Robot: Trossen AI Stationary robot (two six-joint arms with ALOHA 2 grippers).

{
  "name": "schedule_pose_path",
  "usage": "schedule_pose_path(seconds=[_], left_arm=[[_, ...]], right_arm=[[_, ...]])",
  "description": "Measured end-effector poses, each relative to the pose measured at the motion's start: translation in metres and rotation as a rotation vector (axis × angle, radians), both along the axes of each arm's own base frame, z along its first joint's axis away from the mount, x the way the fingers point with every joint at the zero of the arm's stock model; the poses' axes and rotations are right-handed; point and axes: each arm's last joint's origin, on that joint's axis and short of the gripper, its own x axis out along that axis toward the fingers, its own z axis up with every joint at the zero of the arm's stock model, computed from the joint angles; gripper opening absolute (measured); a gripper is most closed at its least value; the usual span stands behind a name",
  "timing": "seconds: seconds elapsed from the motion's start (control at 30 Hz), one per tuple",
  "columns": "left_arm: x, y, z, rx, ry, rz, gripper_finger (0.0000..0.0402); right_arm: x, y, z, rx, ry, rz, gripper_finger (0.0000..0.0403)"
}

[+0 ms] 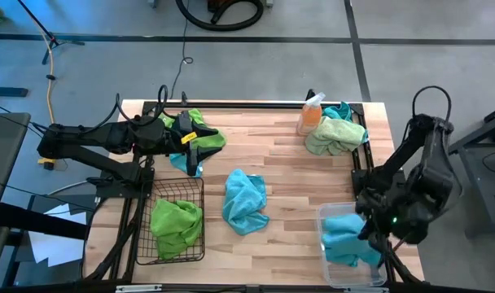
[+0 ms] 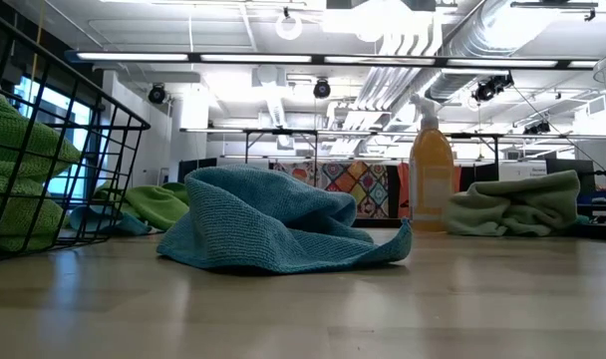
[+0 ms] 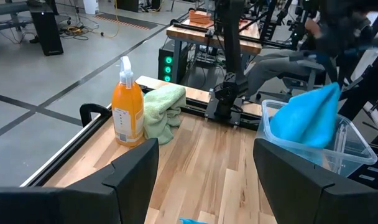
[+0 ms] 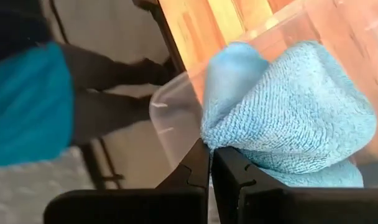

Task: Sort microfiber towel by color & place in baskets
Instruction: Put the blue microfiber cloth into the transparent bin

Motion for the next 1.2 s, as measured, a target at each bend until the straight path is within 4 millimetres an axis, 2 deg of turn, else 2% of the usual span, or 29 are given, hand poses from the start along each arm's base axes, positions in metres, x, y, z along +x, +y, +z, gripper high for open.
schedule_pose_path(seconds=[0.2,0.4,0.47,0.57,0.8,0.93,1.2], left_arm=[[0.000,0.000,0.000,0.000,0.000,0.000,0.0250],[0.000,0.000,0.000,0.000,0.000,0.000,0.0250],[0.000,0.000,0.000,0.000,0.000,0.000,0.0250],[0.000,0.000,0.000,0.000,0.000,0.000,0.0250],[0.000,0.000,0.002,-0.001,-0.016,0.003,0.0250],[0.001,0.000,0.003,0.000,-0.029,0.012,0.0250],[0.001,0.001,0.004,0.002,-0.039,0.022,0.0250]], right_arm=[[0.011,0.022,-0.017,-0.096,0.041,0.140,0.0000],[0.022,0.035,-0.031,-0.204,0.005,0.299,0.0000],[0.028,0.034,-0.033,-0.243,-0.018,0.330,0.0000],[0.037,0.027,-0.032,-0.298,-0.073,0.286,0.0000],[0.048,0.019,-0.027,-0.319,-0.151,0.265,0.0000],[0.046,0.021,-0.027,-0.303,-0.145,0.253,0.0000],[0.012,0.028,-0.038,-0.330,0.028,0.308,0.0000]])
